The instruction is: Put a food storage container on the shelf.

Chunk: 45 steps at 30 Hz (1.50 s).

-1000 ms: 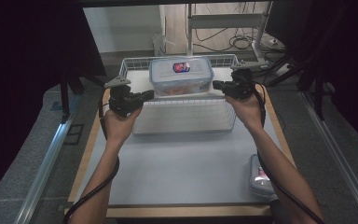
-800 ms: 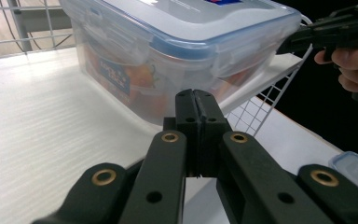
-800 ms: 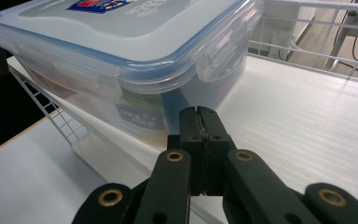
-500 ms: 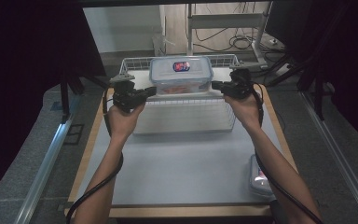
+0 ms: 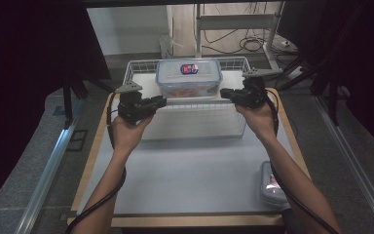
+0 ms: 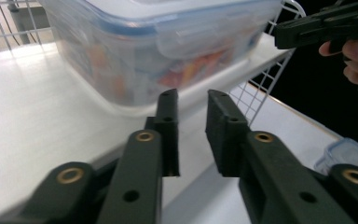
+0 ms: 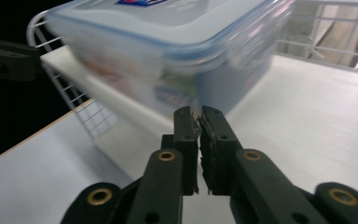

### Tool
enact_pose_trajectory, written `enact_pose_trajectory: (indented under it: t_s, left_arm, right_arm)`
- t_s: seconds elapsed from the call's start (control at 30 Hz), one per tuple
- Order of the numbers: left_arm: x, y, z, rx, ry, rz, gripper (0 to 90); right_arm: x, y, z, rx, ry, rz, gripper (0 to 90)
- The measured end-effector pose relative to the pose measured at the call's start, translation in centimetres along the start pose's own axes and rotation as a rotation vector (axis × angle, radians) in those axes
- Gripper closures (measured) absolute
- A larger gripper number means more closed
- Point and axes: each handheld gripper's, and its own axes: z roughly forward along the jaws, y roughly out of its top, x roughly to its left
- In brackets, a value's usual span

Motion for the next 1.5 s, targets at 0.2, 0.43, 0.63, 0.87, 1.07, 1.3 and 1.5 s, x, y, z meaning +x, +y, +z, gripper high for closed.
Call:
enact_pose_trajectory:
  t_s: [0.2,0.43,0.63,0.87,1.07,1.3,1.5]
  left_arm:
    - [-1.2,-1.6,-0.9,0.030,0.013,0.027,62.7]
    - [-2.6,-4.7,-1.2,0.067,0.014,0.031,49.4]
    - [-4.0,-7.1,-1.5,0.094,0.017,0.052,37.6]
    - [-5.8,-10.2,-2.1,0.128,0.017,0.101,28.5]
    - [-6.9,-12.5,-3.0,0.127,0.032,0.111,19.7]
    - [-7.5,-15.3,-3.7,0.135,0.041,0.114,13.6]
    - [-7.8,-17.4,-3.7,0.162,0.046,0.105,9.1]
  right_arm:
    - [1.4,-1.5,-1.6,0.008,0.037,-0.037,75.1]
    - [2.9,-4.0,-2.9,0.032,0.075,-0.069,63.7]
    - [3.8,-6.9,-3.7,0.073,0.081,-0.099,51.8]
    - [4.4,-9.7,-4.6,0.123,0.085,-0.122,37.6]
    - [5.2,-12.5,-5.0,0.144,0.086,-0.139,29.1]
    - [5.4,-14.5,-5.4,0.136,0.084,-0.124,22.4]
    - [5.7,-16.5,-5.4,0.167,0.078,-0.142,18.5]
